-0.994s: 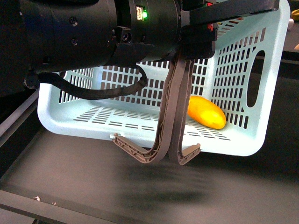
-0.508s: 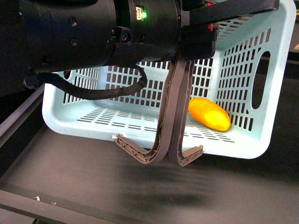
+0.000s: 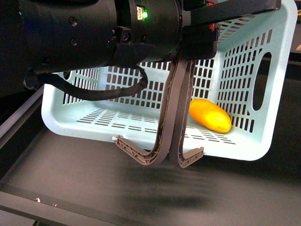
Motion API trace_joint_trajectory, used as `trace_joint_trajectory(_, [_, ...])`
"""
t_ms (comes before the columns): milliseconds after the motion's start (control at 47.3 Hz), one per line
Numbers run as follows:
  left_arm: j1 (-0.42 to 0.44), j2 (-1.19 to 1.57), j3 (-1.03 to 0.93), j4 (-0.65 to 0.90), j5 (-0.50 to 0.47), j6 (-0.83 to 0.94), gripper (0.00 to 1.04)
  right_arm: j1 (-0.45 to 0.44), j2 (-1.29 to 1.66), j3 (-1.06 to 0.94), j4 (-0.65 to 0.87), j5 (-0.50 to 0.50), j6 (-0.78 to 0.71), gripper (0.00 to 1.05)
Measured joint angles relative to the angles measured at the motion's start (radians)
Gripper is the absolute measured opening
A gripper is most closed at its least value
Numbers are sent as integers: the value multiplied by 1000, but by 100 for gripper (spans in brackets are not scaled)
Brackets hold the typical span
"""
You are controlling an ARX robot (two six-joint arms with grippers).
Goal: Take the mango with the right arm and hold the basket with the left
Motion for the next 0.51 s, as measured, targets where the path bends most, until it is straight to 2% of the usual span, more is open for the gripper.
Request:
trace_joint_trajectory(42, [0, 0, 0, 0, 0, 0, 10, 0, -11, 0, -11, 0, 0, 2])
trace_joint_trajectory(85, [0, 0, 0, 0, 0, 0, 10, 0, -82, 1, -107, 0, 0, 2])
trace_joint_trajectory(148, [0, 0, 0, 0, 0, 0, 10, 0, -143, 1, -174, -2, 0, 2])
trace_joint_trajectory(508, [0, 0, 0, 0, 0, 0, 10, 0, -180, 1, -188, -2, 0, 2])
